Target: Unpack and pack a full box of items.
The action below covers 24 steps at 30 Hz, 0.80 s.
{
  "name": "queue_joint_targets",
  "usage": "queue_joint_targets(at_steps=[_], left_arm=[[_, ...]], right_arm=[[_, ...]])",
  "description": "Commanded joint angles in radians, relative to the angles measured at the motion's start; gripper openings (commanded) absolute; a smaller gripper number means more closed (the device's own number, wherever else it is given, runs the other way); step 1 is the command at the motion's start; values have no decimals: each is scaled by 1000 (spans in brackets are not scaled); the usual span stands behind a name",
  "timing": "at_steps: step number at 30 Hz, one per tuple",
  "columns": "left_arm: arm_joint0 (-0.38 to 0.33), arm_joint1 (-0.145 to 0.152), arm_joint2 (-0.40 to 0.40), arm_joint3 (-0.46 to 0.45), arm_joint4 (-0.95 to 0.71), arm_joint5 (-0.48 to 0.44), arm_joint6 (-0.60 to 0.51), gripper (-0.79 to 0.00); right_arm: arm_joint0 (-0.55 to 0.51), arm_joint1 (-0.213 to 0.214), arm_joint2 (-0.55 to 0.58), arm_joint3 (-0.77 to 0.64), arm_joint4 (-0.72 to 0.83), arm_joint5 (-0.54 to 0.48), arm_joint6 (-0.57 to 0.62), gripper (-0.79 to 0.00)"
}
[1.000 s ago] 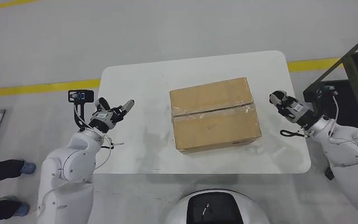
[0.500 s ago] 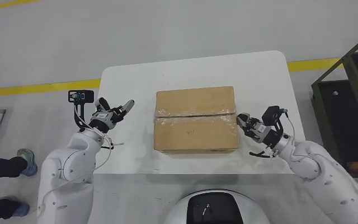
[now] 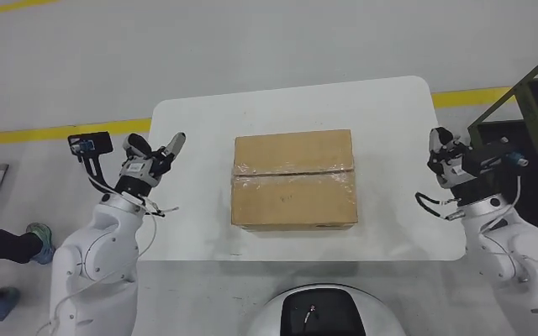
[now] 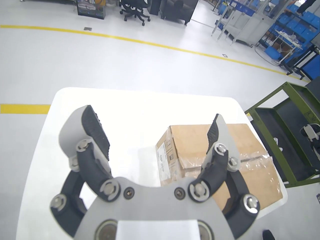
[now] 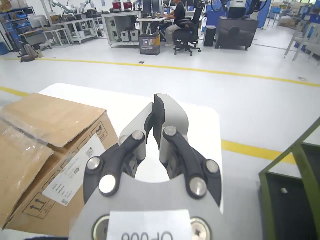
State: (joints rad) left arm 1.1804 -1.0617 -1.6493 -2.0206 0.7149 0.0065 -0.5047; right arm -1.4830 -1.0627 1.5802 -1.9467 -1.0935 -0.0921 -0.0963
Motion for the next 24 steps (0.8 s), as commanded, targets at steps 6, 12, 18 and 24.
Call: queue_joint_targets(at_steps=[6,12,18,24], left_arm=[[66,-2,10,-23,116,22,78,0],[95,-2,31,-36,206,34,86,0],[96,-2,32,-37,214,30,85,0],[96,-2,32,-37,213,30,85,-1]], right_arm=[[-69,-1,24,-83,-88,1,3,-785],[-77,-3,22,-74,-78,-23,50,-671],[-77,-3,22,-74,-78,-23,50,-614],[-77,-3,22,-74,-78,-23,49,-236]])
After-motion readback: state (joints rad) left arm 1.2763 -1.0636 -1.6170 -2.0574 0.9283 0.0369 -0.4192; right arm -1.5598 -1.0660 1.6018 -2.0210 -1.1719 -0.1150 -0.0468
